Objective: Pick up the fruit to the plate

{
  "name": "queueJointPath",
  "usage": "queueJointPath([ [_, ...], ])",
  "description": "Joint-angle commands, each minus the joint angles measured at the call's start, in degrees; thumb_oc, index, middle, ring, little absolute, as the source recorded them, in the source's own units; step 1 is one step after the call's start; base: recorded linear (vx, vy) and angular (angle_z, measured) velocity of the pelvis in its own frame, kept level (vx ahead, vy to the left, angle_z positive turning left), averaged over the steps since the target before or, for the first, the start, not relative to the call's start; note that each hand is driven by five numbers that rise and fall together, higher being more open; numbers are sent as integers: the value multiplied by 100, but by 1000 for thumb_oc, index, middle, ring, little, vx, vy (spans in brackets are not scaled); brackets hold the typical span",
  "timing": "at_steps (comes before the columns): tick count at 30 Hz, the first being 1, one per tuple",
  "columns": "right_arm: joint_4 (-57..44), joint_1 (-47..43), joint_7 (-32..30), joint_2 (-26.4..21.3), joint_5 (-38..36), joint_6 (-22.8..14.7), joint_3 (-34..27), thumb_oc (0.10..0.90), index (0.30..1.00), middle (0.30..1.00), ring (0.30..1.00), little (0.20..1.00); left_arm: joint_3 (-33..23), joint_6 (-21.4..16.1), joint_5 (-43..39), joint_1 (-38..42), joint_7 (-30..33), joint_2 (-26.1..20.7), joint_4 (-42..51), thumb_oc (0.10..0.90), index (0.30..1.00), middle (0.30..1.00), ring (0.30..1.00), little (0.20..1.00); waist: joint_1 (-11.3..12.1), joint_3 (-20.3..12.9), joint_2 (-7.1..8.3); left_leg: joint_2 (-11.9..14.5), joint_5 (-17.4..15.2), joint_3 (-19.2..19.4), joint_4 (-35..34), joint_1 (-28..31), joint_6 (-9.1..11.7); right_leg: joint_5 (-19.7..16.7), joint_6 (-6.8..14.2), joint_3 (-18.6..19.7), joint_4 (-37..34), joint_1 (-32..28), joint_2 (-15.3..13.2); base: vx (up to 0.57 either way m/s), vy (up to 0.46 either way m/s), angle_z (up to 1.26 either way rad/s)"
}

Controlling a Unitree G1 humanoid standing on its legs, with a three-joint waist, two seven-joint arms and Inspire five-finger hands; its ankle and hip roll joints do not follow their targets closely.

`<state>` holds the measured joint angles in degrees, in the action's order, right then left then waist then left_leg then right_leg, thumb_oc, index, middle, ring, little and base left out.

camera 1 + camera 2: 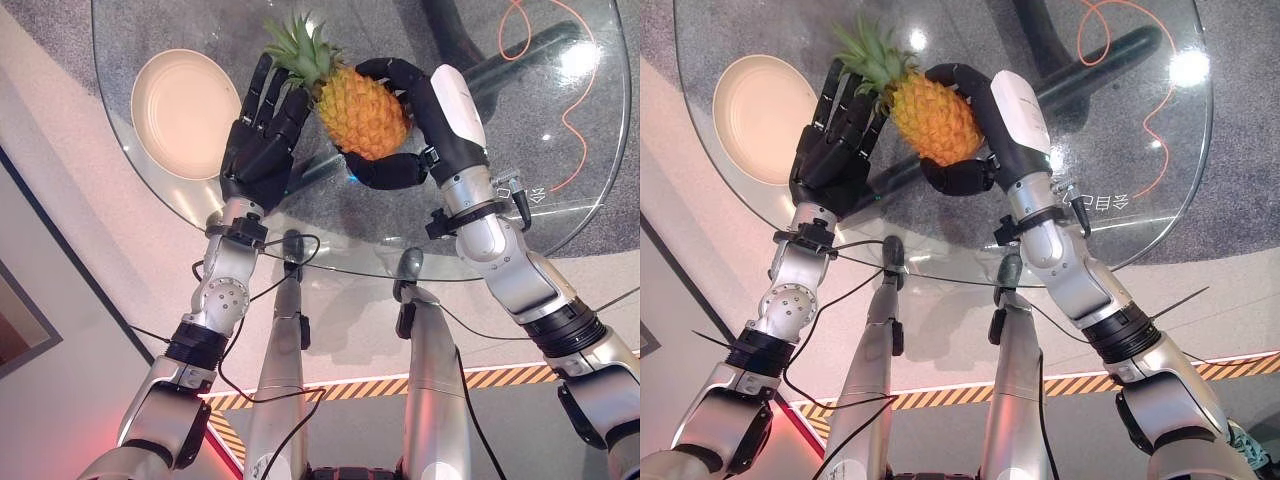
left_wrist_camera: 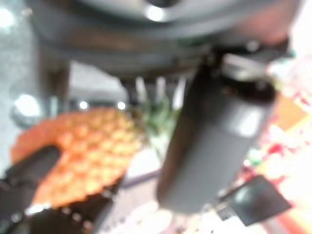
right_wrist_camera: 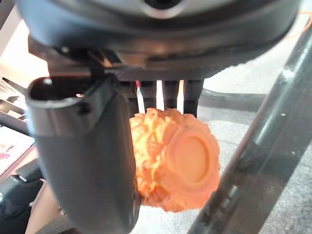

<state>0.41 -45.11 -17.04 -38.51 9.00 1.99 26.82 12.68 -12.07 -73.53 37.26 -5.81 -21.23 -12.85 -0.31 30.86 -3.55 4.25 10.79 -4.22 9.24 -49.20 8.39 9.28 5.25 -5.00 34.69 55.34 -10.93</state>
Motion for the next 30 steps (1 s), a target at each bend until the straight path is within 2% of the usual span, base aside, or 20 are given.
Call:
queueJointPath([
  [1, -1284, -792, 6, 49, 160, -605, 25, 100, 300, 300, 300, 200, 85, -74, 14, 405, -504, -83, 968, 800, 900, 900, 900, 900, -70, -106, 175, -410, -663, 374, 678, 54, -414, -1218, 191, -141, -1750, -650, 354, 0, 0, 0],
  [5, -1359, -809, -12, 24, 156, -617, 43, 100, 300, 300, 300, 200, 126, -52, 95, 403, -423, -107, 1041, 800, 900, 900, 900, 900, -65, -106, 182, -410, -661, 371, 680, 58, -419, -1221, 187, -151, -1759, -665, 353, 0, 0, 0],
  [17, -1664, -910, -14, -1, 288, -624, 82, 100, 300, 300, 300, 200, 135, -310, 249, 376, 132, -165, 1162, 800, 900, 900, 900, 900, -36, -106, 202, -414, -629, 347, 661, 49, -432, -1220, 183, -160, -1778, -683, 376, 0, 0, 0],
  [24, -1718, -1003, -61, -13, 313, -616, 77, 100, 300, 300, 300, 200, 45, -580, 674, 371, 864, -138, 1191, 800, 900, 900, 900, 900, -4, -106, 213, -435, -598, 319, 624, 49, -433, -1216, 176, -179, -1816, -708, 386, 0, 0, 0],
  [30, -1733, -1028, 6, 38, 358, -616, 53, 100, 300, 300, 300, 200, -19, -712, 931, 336, 1245, -89, 1208, 800, 900, 900, 900, 900, 18, -106, 225, -447, -568, 305, 602, 45, -434, -1224, 172, -196, -1839, -725, 395, 0, 0, 0],
])
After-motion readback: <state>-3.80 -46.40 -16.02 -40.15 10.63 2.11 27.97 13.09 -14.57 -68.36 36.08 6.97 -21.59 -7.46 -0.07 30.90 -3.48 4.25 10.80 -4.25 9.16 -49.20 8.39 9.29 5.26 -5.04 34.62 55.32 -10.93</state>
